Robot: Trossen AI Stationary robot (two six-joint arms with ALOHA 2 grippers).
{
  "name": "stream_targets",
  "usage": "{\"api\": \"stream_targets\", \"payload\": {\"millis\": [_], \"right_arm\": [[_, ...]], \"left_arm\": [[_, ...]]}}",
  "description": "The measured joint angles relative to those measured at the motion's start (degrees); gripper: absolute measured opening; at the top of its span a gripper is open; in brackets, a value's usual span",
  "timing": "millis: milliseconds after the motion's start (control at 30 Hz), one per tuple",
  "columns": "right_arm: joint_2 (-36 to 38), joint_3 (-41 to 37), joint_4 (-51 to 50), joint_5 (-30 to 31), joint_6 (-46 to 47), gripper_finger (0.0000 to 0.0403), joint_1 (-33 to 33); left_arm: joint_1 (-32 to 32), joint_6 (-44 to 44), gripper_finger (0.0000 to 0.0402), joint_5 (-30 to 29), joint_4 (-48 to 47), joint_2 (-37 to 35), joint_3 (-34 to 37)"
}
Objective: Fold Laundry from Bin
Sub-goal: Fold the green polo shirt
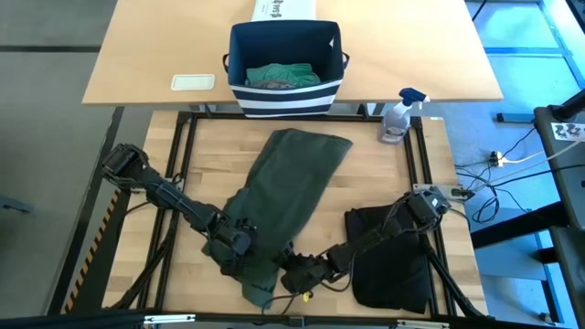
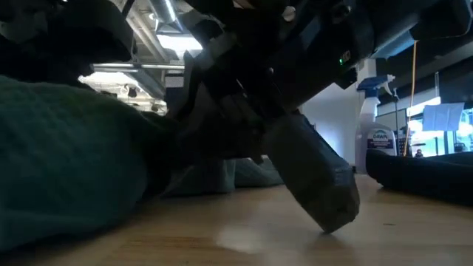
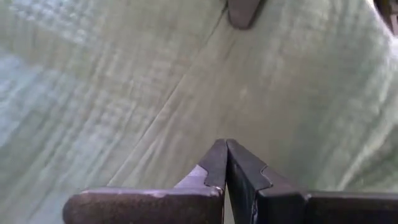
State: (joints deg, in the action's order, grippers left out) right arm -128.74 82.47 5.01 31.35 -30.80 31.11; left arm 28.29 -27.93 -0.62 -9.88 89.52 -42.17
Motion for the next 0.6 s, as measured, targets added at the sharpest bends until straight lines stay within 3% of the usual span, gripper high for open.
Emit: {"api": "stream_targets", "payload": {"millis": [267, 433, 600], "right_arm": [[2.86, -0.12, -4.15, 2.1, 11.13, 0.0008, 0.0], [5.15, -0.12, -4.13, 2.1, 14.61, 0.0005, -0.02], [7.73, 0.01, -3.98, 2.06, 17.64, 0.0004, -0.97]], "left_arm": [[4.48, 0.17, 0.0001, -9.99, -12.66, -11.63, -0.09], [8.57, -1.36, 0.0008, -9.61, -14.74, -15.29, -0.07], [11.33, -1.88, 0.0052, -6.63, -14.83, -15.7, -0.07]]}}
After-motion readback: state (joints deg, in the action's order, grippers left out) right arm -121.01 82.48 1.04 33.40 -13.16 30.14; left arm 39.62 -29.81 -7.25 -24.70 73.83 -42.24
